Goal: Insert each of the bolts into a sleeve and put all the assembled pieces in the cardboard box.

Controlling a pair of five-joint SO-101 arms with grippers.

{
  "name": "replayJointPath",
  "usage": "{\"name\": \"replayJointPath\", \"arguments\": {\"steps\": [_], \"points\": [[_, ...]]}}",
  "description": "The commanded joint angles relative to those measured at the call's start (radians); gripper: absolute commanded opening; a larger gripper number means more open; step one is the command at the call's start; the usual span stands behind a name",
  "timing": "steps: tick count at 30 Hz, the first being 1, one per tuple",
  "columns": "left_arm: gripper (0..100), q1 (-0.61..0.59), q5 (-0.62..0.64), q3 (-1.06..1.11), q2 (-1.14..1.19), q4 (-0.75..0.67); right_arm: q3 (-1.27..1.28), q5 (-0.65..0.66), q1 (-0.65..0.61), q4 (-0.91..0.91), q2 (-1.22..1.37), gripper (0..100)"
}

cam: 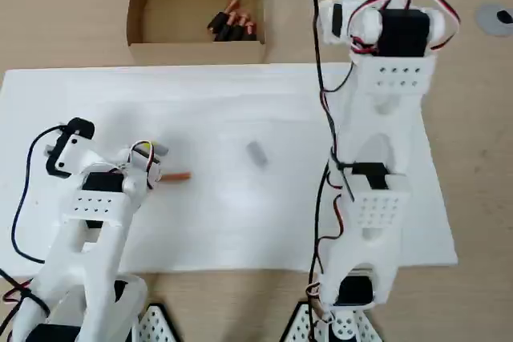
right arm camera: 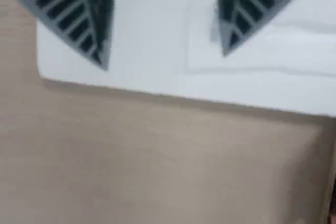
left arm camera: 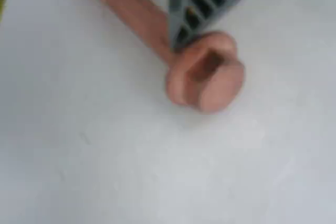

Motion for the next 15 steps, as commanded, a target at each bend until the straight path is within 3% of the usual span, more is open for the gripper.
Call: {"name": "replayJointPath", "arguments": {"steps": [1,9,15], "points": [[24,-0.012,-0.023,0.034,0.021,0.068,0.002,-0.008,0.027,0.014,-0.081,17.1],[23,-0.015,-0.068,0.008,0.059,0.143,0.002,-0.008,0.050,0.014,-0.163,17.1],[8,-0.020,-0.101,-0.124,0.326,0.129,0.004,-0.008,0.054,0.014,-0.246,17.1]]}}
